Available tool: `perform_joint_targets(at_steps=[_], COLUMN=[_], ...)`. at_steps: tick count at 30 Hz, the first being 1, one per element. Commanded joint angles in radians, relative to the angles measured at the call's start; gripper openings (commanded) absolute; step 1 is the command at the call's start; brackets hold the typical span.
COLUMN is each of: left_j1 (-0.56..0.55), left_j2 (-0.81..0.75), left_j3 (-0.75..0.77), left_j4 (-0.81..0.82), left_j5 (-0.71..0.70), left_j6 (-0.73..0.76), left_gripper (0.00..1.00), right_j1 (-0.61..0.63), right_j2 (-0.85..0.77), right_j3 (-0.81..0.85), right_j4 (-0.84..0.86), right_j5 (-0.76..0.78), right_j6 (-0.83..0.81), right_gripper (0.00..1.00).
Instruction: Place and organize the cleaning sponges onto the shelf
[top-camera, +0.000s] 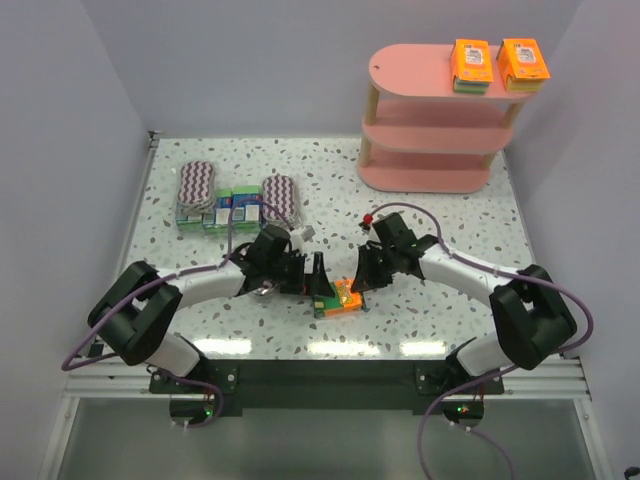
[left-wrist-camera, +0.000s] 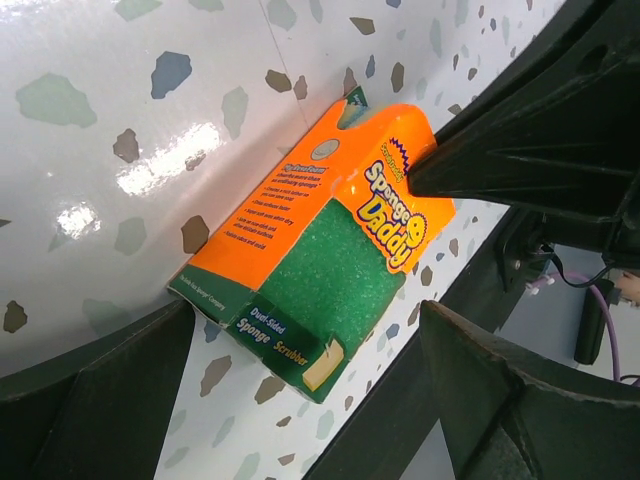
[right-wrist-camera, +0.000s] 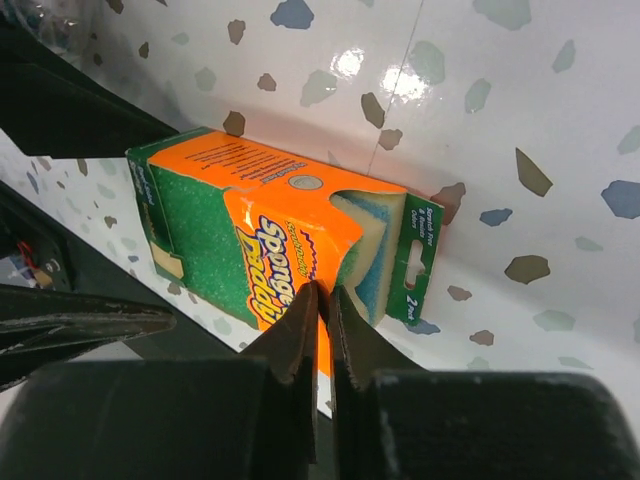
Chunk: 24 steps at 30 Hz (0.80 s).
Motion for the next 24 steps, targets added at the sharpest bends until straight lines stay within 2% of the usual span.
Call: perform_joint_targets(at_steps=[1, 6, 10, 14, 16, 17, 20, 21, 24], left_j1=[-0.005, 0.018, 0.077, 0.154, 0.174, 0.186, 0.197, 0.197, 0.197], left_j2=[-0.028, -0.082, -0.150, -0.209, -0.236, -0.246, -0.267, -0.273, -0.286], left_j3=[0.071, 0.165, 0.227, 0.249, 0.249, 0.245, 0.215, 0.199, 0.165], left_j4=[0.037, -0.136, -0.219, -0.276, -0.299, -0.306, -0.309, -0.306, -0.286], left_j5=[-0.003, -0.084, -0.115, -0.116, -0.123, -0.126, -0.126, -0.124, -0.115], left_j6=[-0.006, 0.028, 0.031, 0.046, 0.059, 0.060, 0.060, 0.057, 0.036], left_gripper=[1.00, 1.00, 1.00, 1.00, 1.00, 1.00, 1.00, 1.00, 1.00], right_j1=[0.011, 0.011, 0.009, 0.011, 0.011, 0.012, 0.032, 0.043, 0.121], right_j2=[-0.034, -0.095, -0.123, -0.114, -0.108, -0.103, -0.060, -0.027, 0.030], right_j3=[-0.002, 0.082, 0.221, 0.360, 0.435, 0.458, 0.515, 0.516, 0.510], right_j4=[0.012, -0.123, -0.284, -0.506, -0.555, -0.598, -0.649, -0.655, -0.649], right_j5=[-0.008, 0.074, 0.235, 0.538, 0.631, 0.727, 0.869, 0.963, 1.108], right_j6=[0.018, 0.000, -0.052, -0.118, -0.162, -0.178, -0.259, -0.281, -0.310], right_gripper=[0.01, 0.00, 0.00, 0.00, 0.00, 0.00, 0.00, 0.00, 0.00])
